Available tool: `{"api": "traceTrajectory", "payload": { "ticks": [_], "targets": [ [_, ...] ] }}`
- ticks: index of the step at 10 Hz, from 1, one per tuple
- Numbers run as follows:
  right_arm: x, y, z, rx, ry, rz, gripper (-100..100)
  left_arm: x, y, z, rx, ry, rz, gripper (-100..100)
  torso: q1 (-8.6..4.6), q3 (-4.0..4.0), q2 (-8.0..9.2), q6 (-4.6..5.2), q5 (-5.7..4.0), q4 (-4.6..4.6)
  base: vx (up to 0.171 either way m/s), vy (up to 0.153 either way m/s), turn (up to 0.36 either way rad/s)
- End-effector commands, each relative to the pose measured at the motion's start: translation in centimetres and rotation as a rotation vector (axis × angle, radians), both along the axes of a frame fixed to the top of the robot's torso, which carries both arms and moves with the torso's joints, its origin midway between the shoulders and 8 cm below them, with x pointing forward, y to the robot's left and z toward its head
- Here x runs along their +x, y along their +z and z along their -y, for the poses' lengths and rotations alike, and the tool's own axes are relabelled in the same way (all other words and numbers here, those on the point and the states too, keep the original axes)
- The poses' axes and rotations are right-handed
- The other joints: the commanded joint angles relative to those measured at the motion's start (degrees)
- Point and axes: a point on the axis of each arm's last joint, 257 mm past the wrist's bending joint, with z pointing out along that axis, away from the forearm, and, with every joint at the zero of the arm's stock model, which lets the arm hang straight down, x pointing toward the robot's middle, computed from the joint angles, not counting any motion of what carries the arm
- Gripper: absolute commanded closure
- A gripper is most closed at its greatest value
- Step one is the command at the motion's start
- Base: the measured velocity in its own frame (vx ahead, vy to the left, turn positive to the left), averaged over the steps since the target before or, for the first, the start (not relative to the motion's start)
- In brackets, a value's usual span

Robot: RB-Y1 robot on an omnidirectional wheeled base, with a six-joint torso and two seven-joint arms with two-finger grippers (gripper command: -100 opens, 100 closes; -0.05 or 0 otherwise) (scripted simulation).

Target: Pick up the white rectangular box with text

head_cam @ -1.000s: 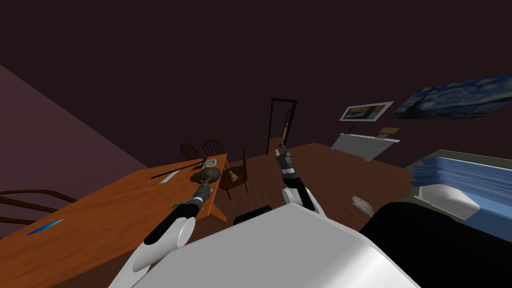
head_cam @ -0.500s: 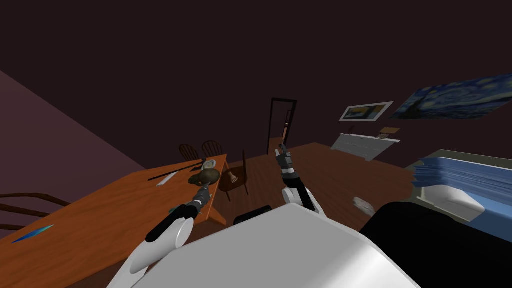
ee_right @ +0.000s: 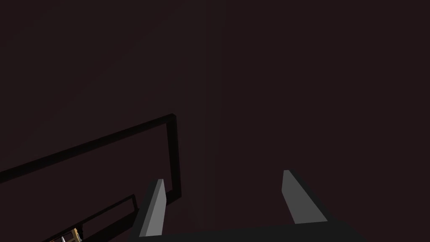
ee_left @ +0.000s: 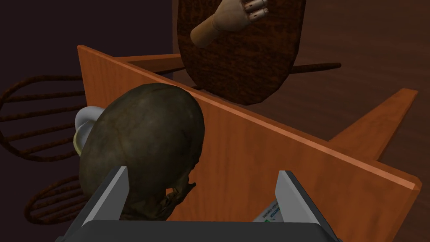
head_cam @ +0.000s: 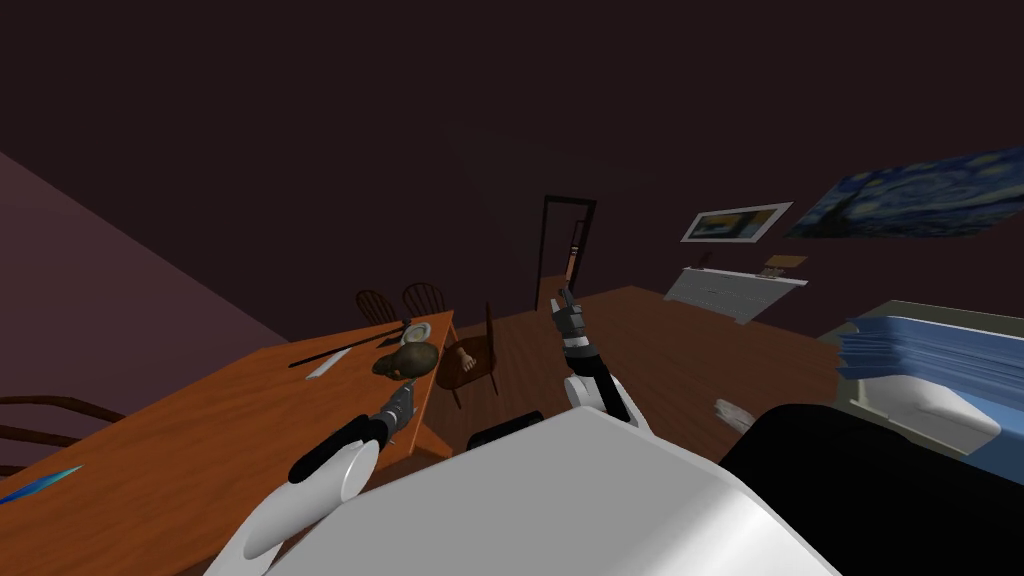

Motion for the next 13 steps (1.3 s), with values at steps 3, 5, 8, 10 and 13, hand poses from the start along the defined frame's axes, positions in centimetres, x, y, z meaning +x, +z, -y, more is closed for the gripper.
{"api": "traceTrajectory", "payload": {
  "ticks": [3,5,8,10,13],
  "targets": [
    [0.0,0.0,0.0,0.0,0.0,0.0,0,-2.5,-2.6,-1.3,0.003,-0.002,-0.123,-100,0.0,0.01,0.02,0.0,0.0,0.01,0.072,0.015,0.006],
    [0.0,0.0,0.0,0.0,0.0,0.0,0,-4.1,-3.9,-2.1,0.008,-0.002,-0.192,-100,0.0,0.01,0.02,0.0,0.0,0.0,0.081,0.015,0.01],
    [0.0,0.0,0.0,0.0,0.0,0.0,0,-7.0,-5.9,-4.0,0.02,-0.002,-0.309,-100,0.05,-0.01,0.0,0.01,0.02,-0.01,0.095,0.03,0.012],
    [0.0,0.0,0.0,0.0,0.0,0.0,0,-8.7,-6.8,-4.8,0.023,-0.002,-0.376,-100,0.01,0.0,0.01,0.01,0.01,0.0,0.081,0.022,0.014],
    [0.0,0.0,0.0,0.0,0.0,0.0,0,-10.4,-7.5,-5.7,0.026,-0.002,-0.439,-100,0.02,-0.01,0.0,0.0,0.01,0.0,0.079,0.022,0.014]
  ]
}}
